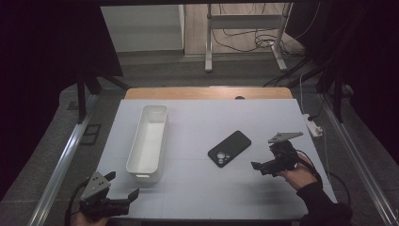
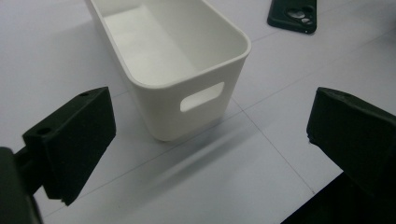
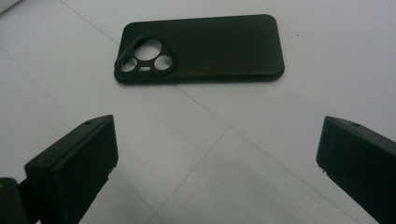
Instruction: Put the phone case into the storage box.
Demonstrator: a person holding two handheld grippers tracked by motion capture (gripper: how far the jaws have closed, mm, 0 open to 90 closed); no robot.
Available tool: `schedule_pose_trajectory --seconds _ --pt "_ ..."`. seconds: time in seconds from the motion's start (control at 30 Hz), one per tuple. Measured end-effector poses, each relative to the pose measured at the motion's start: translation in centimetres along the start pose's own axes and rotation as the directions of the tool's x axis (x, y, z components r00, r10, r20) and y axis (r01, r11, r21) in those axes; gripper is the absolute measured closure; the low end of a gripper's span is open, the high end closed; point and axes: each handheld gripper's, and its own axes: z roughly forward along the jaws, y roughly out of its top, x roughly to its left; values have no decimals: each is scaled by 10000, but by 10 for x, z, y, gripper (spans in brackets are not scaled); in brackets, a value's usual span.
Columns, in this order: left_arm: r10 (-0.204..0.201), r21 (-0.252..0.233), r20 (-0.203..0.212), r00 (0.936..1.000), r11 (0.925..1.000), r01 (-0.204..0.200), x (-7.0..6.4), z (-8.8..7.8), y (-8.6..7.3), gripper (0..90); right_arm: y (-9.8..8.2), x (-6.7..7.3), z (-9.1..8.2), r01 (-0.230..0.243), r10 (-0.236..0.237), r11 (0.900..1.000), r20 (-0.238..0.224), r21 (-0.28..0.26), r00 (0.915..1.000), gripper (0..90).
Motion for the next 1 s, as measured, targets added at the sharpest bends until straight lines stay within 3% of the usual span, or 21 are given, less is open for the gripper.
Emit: schedule_pose_trajectory --seconds 1.0 --pt "-51 3 34 10000 10000 51 0 0 0 23 36 -15 42 319 -317 9969 -31 717 9995 0"
